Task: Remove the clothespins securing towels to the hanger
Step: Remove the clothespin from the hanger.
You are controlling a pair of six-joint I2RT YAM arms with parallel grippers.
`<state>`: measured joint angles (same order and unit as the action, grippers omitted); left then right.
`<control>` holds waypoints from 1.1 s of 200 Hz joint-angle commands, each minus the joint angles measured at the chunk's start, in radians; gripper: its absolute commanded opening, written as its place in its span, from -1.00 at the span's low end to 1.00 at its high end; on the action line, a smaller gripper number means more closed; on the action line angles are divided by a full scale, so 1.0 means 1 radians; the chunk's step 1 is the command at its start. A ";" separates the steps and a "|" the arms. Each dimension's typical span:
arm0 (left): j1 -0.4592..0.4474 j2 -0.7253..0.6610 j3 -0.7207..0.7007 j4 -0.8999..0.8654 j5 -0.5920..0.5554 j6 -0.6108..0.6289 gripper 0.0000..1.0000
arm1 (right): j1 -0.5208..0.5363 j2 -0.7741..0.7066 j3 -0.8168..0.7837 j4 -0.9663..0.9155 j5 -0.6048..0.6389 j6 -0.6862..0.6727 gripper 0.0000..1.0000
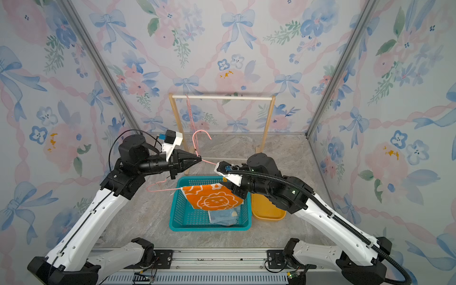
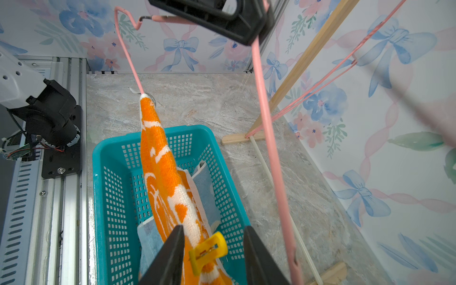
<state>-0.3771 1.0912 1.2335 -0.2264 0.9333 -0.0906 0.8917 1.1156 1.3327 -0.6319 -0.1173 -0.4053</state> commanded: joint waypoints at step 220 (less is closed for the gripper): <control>0.007 -0.028 -0.009 0.032 0.033 0.001 -1.00 | -0.037 0.041 -0.015 0.042 -0.067 -0.001 -0.36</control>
<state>-0.3763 1.0874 1.2324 -0.2264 0.9329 -0.0902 0.8692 1.1522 1.3304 -0.6086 -0.1734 -0.4049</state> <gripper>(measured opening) 0.061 0.330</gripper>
